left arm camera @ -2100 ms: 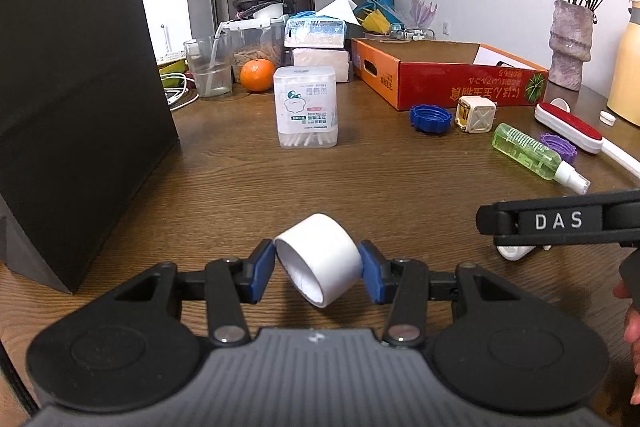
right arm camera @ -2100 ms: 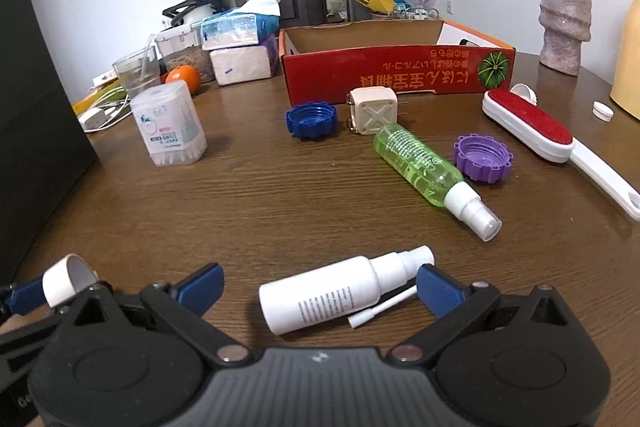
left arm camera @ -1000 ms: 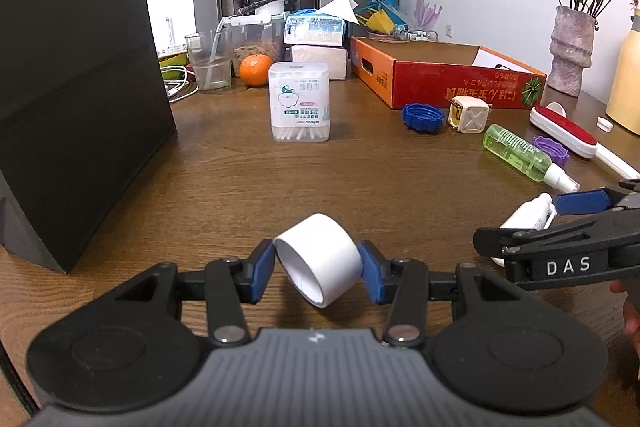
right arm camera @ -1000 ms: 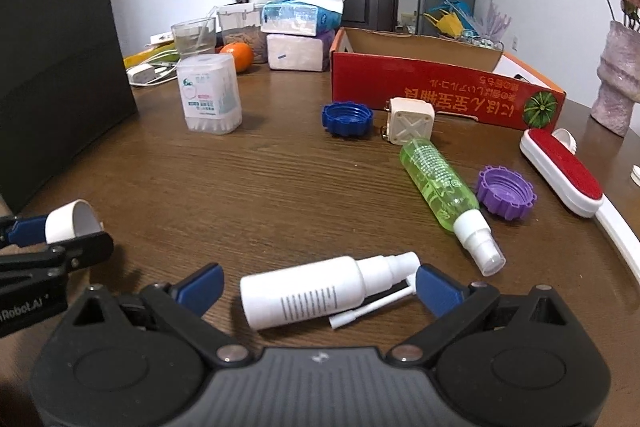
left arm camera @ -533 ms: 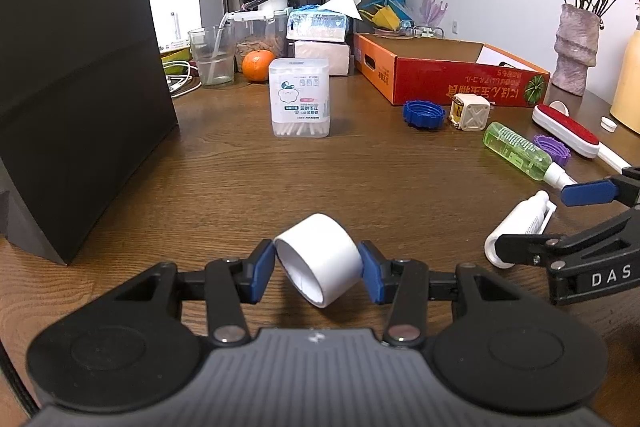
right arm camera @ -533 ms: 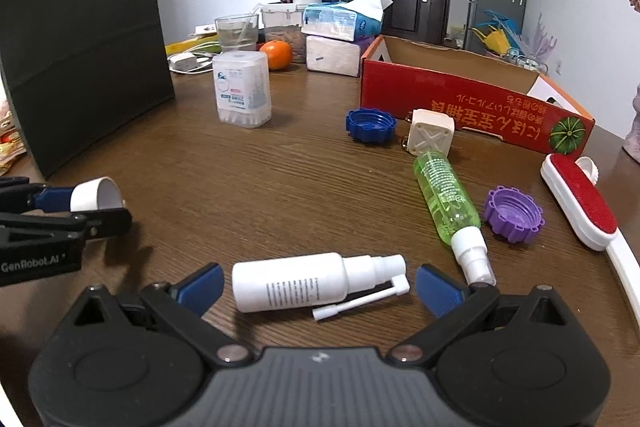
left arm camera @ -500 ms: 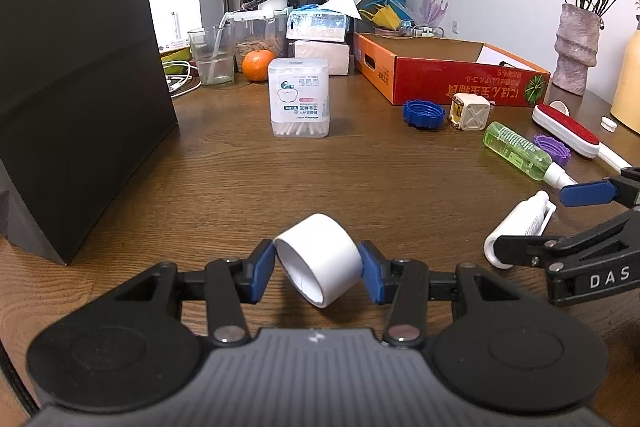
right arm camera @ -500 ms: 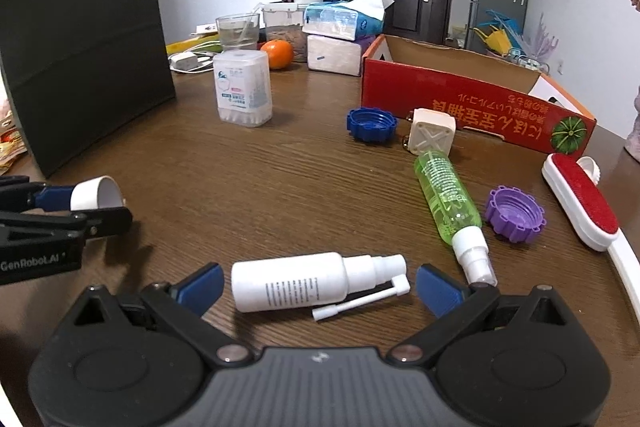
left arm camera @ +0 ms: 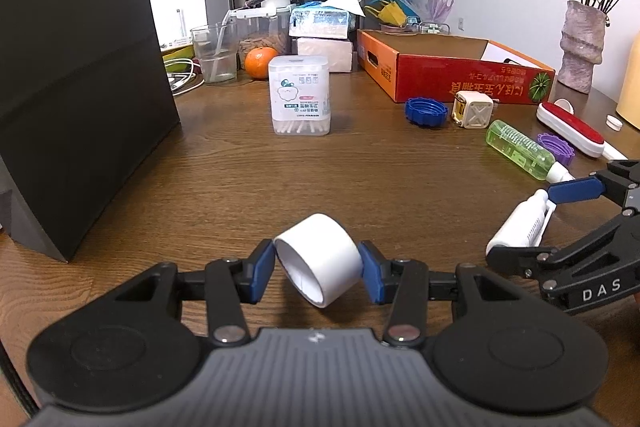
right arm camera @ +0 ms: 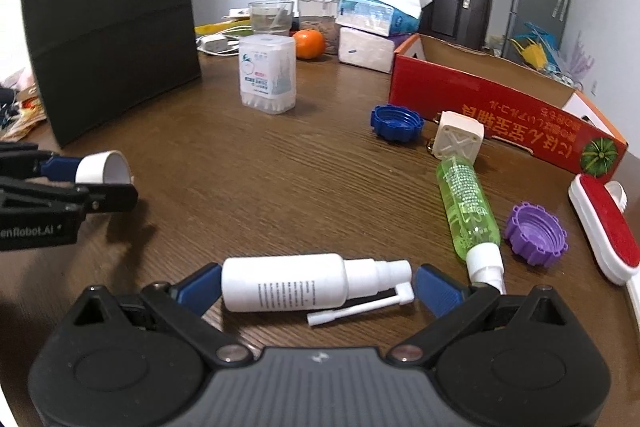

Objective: Organize rigid objects
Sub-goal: 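Close the right gripper around the white spray bottle and lift it, then carry the tape roll with left and spray bottle with right over the cardboard box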

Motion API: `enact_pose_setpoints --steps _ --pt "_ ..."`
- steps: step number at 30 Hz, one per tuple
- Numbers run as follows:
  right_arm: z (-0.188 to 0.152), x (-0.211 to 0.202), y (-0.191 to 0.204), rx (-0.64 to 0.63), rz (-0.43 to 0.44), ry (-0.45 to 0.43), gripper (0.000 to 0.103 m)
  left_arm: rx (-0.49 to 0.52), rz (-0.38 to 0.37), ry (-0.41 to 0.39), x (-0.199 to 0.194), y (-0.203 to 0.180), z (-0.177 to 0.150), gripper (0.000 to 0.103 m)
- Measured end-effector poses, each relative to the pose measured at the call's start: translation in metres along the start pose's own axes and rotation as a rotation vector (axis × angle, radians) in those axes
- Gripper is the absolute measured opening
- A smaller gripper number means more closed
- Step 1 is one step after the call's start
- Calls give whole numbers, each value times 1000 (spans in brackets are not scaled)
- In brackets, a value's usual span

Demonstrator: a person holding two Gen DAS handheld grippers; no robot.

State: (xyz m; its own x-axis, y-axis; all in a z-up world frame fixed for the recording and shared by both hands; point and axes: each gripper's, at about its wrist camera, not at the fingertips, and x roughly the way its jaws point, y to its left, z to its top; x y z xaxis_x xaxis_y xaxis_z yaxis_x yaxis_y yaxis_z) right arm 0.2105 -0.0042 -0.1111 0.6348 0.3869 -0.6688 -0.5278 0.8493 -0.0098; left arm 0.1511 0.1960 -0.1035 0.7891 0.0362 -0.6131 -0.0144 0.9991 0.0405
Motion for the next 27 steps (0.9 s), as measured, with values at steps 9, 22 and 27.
enact_pose_setpoints --steps 9,22,27 --pt "6 7 -10 -39 66 16 103 -5 6 6 3 -2 2 47" --pt "7 -1 -13 4 90 -34 97 -1 10 6 2 -7 11 47" --pt "14 -16 -21 9 78 -73 97 6 5 -24 -4 -17 25 47"
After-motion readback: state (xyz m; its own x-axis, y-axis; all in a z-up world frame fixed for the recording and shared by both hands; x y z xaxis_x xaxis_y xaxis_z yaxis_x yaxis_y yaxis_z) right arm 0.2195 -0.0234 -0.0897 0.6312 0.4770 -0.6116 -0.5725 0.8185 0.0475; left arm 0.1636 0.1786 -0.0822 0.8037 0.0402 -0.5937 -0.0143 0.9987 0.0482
